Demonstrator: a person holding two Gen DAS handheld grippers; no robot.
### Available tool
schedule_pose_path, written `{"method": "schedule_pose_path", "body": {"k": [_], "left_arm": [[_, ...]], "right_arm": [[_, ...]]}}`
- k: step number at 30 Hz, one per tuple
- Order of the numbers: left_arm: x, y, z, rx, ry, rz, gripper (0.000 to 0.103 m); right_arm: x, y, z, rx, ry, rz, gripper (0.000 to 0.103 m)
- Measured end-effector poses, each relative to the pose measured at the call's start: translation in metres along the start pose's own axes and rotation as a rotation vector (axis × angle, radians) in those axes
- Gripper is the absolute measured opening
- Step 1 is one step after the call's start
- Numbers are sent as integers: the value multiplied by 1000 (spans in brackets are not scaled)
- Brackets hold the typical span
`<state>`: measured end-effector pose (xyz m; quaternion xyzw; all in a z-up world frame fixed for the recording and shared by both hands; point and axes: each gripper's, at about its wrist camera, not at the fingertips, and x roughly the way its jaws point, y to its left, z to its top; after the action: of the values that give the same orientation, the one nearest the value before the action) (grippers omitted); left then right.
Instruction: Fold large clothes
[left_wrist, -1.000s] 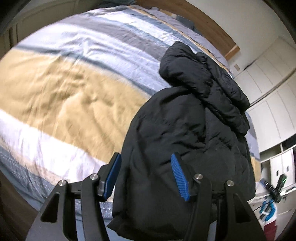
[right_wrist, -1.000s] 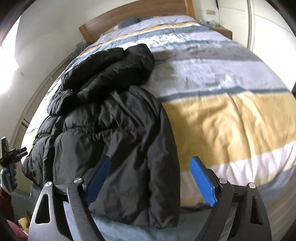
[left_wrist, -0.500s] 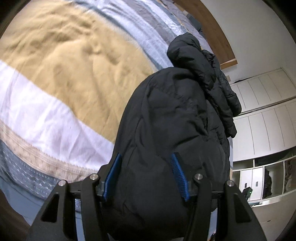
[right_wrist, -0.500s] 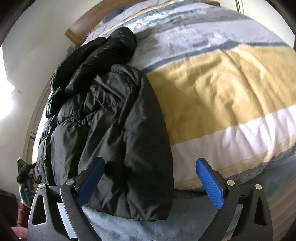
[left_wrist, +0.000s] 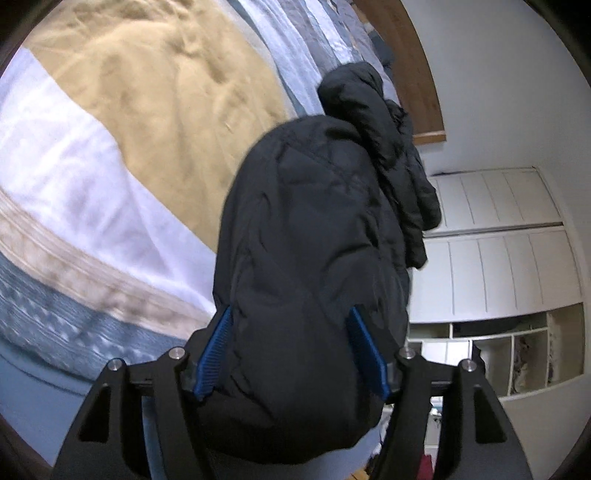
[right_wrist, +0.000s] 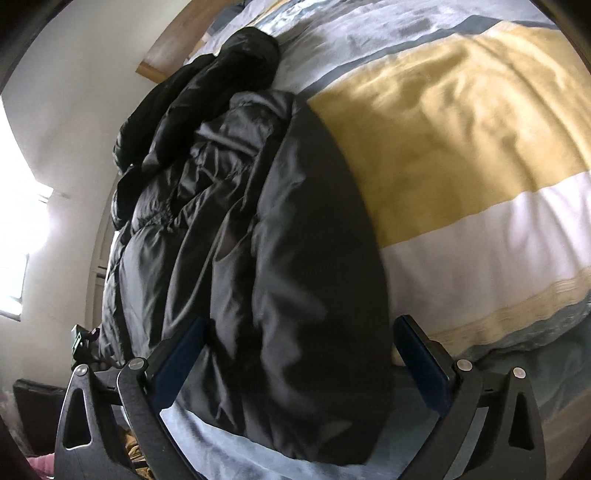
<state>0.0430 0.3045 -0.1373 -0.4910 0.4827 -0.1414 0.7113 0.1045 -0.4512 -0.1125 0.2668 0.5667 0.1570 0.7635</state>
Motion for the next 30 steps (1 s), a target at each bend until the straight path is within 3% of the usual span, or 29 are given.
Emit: {"method": "schedule_pose_path", "body": {"k": [4, 13, 26, 30], "left_arm": [[1, -5, -10, 18, 33, -22, 63], [-4, 1, -19, 2, 17, -97, 63], [0, 21, 4, -19, 4, -90, 63], [15, 24, 11, -13, 78, -131, 63]], "right_arm": [[7, 9, 2, -13, 18, 37, 101], [17, 18, 4, -50, 60, 74, 102], [15, 10, 5, -37, 71, 72, 102], [16, 13, 7, -28, 77, 45, 102]]}}
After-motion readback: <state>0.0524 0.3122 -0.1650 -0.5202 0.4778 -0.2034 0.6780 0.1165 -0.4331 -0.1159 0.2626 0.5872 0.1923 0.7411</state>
